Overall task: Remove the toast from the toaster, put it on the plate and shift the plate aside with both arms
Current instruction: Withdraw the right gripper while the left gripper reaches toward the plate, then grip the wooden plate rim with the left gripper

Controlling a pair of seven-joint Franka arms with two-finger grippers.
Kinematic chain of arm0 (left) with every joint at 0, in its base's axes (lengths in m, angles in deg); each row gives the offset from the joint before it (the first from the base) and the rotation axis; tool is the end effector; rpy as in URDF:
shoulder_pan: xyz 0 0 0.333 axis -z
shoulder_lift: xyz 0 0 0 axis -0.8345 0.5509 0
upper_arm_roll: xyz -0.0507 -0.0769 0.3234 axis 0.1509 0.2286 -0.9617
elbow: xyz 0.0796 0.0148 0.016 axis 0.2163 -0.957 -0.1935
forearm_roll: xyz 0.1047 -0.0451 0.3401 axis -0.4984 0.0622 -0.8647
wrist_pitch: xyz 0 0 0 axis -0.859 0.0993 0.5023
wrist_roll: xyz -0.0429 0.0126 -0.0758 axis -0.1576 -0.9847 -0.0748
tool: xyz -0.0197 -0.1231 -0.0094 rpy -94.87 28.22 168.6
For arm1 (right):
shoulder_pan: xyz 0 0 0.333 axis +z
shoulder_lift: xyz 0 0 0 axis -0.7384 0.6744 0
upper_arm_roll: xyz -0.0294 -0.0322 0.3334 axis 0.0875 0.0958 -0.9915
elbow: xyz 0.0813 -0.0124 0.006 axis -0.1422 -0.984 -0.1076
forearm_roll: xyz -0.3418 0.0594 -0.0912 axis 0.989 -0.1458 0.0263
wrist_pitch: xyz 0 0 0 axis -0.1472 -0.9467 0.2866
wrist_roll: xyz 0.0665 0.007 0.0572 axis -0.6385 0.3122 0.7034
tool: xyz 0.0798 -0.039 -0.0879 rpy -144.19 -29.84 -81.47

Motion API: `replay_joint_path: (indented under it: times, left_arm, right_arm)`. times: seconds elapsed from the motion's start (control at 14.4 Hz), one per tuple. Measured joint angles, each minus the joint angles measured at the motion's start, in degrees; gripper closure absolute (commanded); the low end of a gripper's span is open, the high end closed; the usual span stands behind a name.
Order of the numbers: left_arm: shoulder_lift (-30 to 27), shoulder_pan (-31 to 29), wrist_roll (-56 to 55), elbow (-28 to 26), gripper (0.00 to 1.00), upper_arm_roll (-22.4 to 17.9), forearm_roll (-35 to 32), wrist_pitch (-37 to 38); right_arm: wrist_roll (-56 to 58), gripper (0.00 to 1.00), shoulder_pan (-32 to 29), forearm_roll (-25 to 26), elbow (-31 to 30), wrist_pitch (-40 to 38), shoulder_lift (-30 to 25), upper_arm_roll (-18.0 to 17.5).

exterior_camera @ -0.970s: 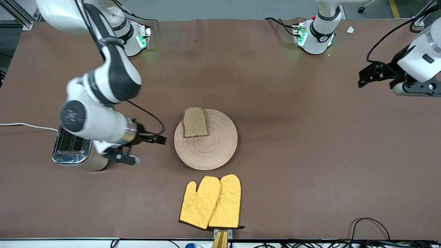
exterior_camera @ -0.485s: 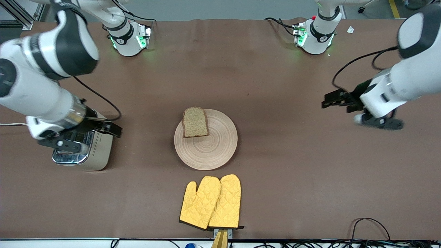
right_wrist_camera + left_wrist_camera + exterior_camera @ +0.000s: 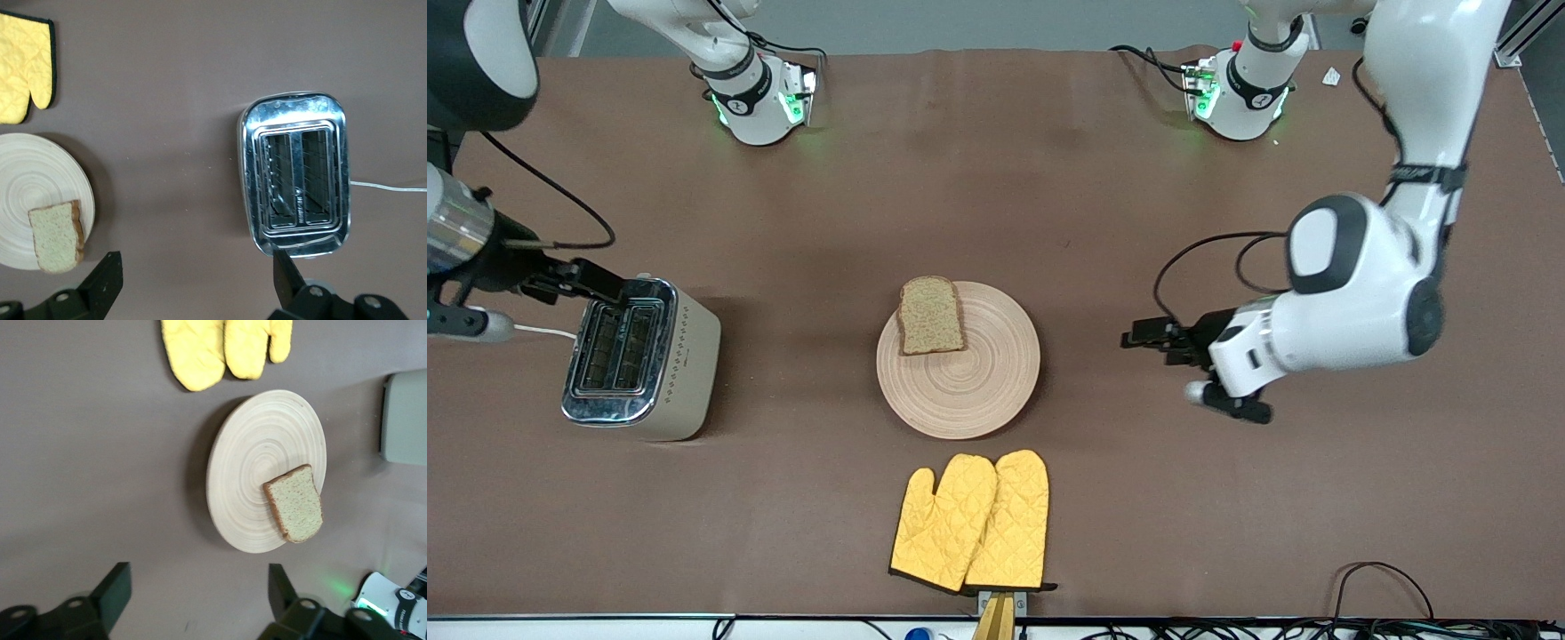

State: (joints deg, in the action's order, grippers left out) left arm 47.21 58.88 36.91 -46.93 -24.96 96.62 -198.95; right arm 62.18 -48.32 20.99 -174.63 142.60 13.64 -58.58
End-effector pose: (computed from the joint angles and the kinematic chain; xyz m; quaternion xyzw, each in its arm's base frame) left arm 0.6260 -0.2531 0.3893 0.9441 -0.1045 -0.0694 0.3049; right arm 0.5600 0.0202 0.5952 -0.9987 0.0479 -0.0013 0.0186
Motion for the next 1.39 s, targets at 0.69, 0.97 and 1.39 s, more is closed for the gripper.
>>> replay_joint_path:
  times: [0.69, 0.97, 1.39]
  left_arm:
    - [18.1, 2.3, 22.9, 2.2, 0.41, 2.3, 16.0, -10.0]
    - [21.7, 5.0, 25.4, 2.6, 0.44, 2.4, 19.5, -15.5]
    - [24.8, 5.6, 26.1, 4.7, 0.76, 2.4, 20.1, -16.3]
  right_arm:
    - [3.3, 0.0, -2.2, 0.0, -8.9, 2.5, -10.9, -0.1]
    - [5.4, 0.0, -3.1, 0.0, -7.6, 2.1, -11.0, 0.0]
    - [10.6, 0.0, -3.4, 0.0, -5.7, -2.1, -11.0, 0.0]
